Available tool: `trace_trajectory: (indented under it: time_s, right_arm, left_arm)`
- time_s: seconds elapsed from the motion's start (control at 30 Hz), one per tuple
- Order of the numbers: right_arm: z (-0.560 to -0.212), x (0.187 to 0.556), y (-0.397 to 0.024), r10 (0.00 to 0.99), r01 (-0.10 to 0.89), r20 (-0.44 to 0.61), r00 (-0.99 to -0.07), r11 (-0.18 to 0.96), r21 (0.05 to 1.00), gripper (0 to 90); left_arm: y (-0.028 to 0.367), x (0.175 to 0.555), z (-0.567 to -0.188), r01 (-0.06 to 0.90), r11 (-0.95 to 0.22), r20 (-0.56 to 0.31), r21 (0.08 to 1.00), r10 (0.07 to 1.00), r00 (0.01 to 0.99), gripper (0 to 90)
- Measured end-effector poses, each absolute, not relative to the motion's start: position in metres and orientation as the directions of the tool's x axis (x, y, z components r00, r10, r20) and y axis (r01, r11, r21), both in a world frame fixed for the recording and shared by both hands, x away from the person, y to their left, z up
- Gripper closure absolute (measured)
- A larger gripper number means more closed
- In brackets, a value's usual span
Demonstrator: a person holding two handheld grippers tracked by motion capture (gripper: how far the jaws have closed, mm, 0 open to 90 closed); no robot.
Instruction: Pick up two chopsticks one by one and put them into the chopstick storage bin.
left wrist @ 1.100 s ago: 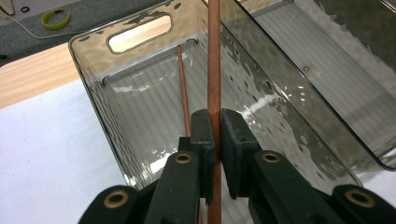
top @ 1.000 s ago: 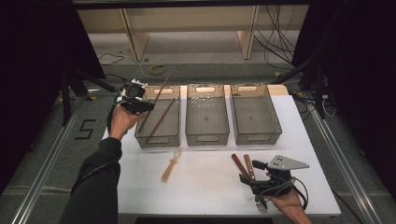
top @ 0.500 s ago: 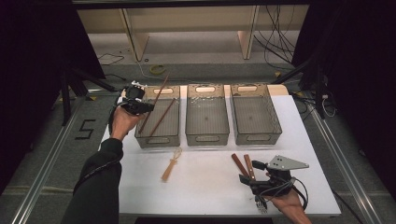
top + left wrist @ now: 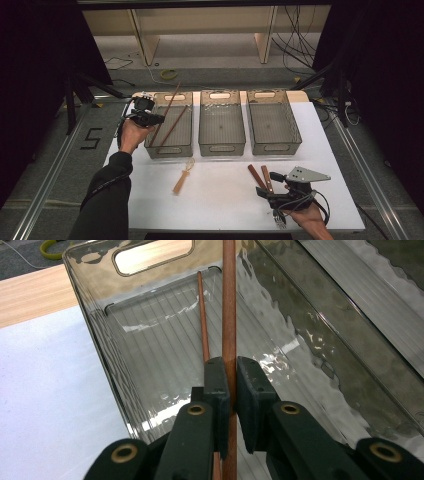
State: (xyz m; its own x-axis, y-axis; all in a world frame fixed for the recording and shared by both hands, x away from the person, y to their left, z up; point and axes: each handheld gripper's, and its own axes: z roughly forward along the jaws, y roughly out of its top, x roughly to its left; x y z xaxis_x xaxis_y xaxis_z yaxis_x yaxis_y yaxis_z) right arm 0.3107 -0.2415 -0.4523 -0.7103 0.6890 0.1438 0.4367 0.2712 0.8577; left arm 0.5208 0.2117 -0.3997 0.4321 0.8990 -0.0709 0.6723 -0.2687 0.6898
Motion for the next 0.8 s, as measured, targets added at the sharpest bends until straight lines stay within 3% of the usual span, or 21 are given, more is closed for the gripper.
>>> trace_trajectory:
  time_s: [0.8]
  right_arm:
    - [-0.452,0.311,-0.242,0.689,0.436,0.144,-0.711,0.271,0.858,25.5]
  left_arm:
    - [0.213,0.523,-0.419,0.715,-0.246,-0.098,0.654,0.910,0.404,82.7]
